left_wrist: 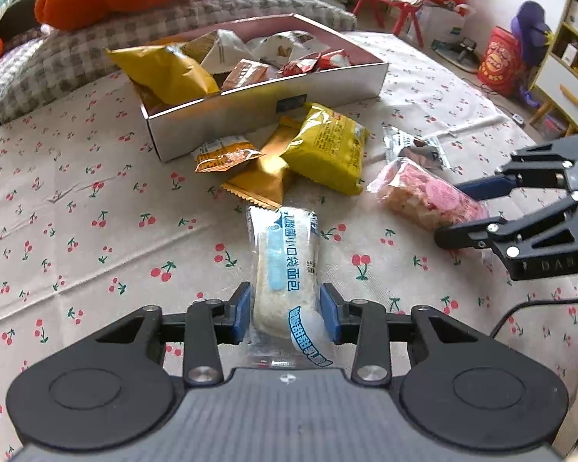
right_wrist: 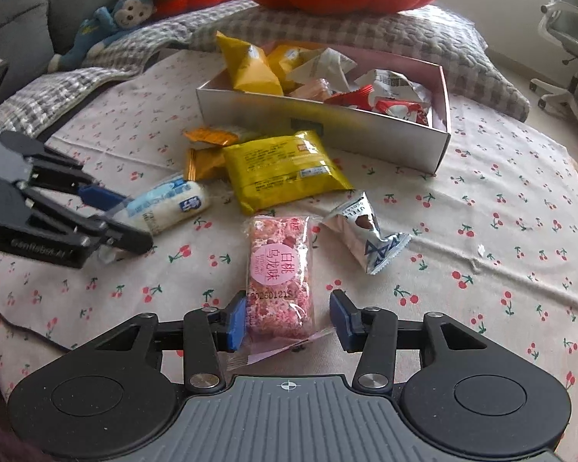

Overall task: Organize snacks
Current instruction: 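Grasp white milk-bread packet with left tool while right tool grasps pink rice-cake bar, then carry milk-bread packet in left tool while right tool carries pink bar over box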

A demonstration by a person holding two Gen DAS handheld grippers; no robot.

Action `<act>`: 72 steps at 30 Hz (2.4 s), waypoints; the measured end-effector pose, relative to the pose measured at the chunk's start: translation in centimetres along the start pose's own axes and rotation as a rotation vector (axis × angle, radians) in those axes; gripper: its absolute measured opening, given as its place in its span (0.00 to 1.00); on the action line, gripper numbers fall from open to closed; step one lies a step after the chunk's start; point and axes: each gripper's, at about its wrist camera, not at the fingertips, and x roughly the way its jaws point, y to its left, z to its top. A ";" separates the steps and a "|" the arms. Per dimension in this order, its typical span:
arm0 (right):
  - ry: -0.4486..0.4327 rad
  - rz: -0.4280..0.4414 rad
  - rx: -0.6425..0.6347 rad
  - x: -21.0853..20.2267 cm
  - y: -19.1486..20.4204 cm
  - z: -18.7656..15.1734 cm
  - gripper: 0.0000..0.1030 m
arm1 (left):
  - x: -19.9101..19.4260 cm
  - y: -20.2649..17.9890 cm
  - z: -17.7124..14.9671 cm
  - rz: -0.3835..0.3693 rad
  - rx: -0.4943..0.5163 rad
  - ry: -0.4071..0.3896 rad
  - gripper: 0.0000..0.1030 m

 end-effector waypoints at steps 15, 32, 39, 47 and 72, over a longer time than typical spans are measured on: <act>-0.076 -0.046 0.007 1.2 0.6 0.3 0.48 | 0.4 -0.5 -0.5 0.054 -0.042 -0.099 0.33; -0.116 -0.032 0.040 -0.8 0.8 1.2 0.30 | -1.6 -0.5 -0.1 0.031 -0.142 -0.047 0.18; -0.135 -0.024 0.065 -1.7 0.6 1.8 0.30 | -2.5 -0.6 0.3 -0.008 -0.165 -0.051 0.15; -0.145 -0.016 0.097 -2.4 0.1 2.3 0.30 | -3.1 -1.1 0.7 -0.065 -0.182 -0.050 0.13; -0.199 -0.022 0.220 -2.9 -2.9 6.4 0.30 | -4.4 -0.3 6.6 -0.102 -0.272 -0.209 0.11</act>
